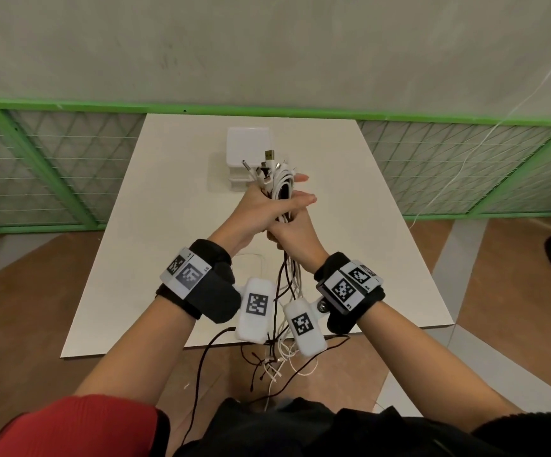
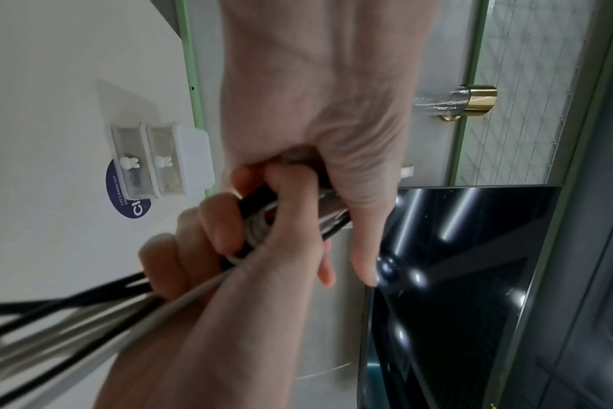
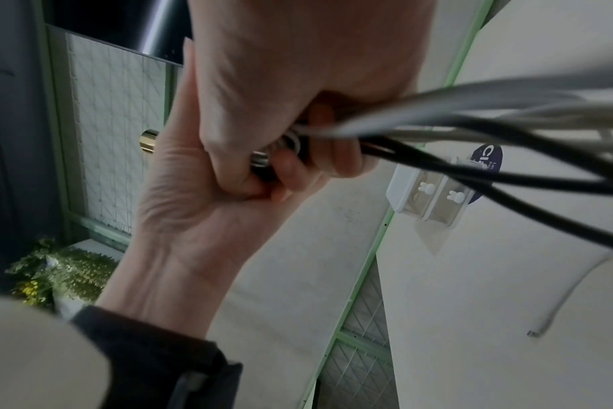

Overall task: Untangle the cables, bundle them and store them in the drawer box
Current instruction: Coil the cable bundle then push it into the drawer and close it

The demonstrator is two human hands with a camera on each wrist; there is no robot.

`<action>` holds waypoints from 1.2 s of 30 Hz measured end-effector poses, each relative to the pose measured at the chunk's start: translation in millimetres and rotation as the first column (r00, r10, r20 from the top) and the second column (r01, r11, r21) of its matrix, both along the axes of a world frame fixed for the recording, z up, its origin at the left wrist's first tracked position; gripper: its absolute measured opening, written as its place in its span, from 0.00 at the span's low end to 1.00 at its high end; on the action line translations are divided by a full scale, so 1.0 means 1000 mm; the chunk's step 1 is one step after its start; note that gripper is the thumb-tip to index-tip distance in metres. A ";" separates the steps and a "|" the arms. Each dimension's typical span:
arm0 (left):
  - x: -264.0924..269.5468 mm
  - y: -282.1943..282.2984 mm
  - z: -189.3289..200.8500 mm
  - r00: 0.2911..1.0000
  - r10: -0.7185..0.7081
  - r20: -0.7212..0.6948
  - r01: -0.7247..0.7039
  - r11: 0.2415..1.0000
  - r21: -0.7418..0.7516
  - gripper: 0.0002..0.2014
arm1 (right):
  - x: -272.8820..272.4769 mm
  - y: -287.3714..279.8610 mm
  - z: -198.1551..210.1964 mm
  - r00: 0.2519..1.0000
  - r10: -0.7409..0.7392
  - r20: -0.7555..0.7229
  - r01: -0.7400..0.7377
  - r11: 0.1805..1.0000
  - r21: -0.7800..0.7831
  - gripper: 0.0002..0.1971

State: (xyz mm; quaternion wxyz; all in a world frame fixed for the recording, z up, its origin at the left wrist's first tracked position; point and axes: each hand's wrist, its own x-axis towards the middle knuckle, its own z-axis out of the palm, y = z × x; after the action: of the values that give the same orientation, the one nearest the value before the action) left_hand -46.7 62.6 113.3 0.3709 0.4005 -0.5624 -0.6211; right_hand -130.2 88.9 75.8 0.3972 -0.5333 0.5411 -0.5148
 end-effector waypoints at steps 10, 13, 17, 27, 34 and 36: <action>-0.011 0.001 0.003 0.995 0.099 0.000 -0.099 0.994 0.051 0.10 | 0.004 -0.003 -0.004 0.996 0.021 -0.087 -0.016 0.999 0.049 0.05; -0.010 0.001 0.004 0.994 0.112 0.017 -0.112 0.993 0.032 0.09 | 0.004 -0.004 -0.003 0.994 0.065 -0.090 -0.059 0.996 0.066 0.04; -0.011 -0.002 0.007 0.990 0.142 -0.010 -0.142 0.989 0.029 0.08 | 0.007 -0.006 0.003 0.998 0.034 -0.058 -0.035 0.999 -0.007 0.08; 0.005 -0.028 0.018 0.950 0.306 -0.061 -0.304 0.952 0.038 0.15 | -0.012 0.017 -0.018 0.947 0.322 0.017 -0.320 0.933 0.167 0.19; 0.017 -0.033 0.008 0.951 0.171 0.257 -0.147 0.983 -0.113 0.15 | -0.046 0.002 0.008 0.896 0.444 -0.009 -0.407 0.830 0.382 0.20; 0.016 -0.026 0.005 0.928 0.131 0.348 -0.070 0.981 -0.182 0.19 | -0.052 -0.005 0.023 0.896 0.442 -0.031 -0.392 0.823 0.411 0.18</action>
State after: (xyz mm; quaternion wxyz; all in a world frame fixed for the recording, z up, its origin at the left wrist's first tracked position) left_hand -30.5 36.9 118.1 0.3258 0.5030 -0.6488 -0.4689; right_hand -181.8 83.5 99.2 0.5645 -0.5789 0.5274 -0.2610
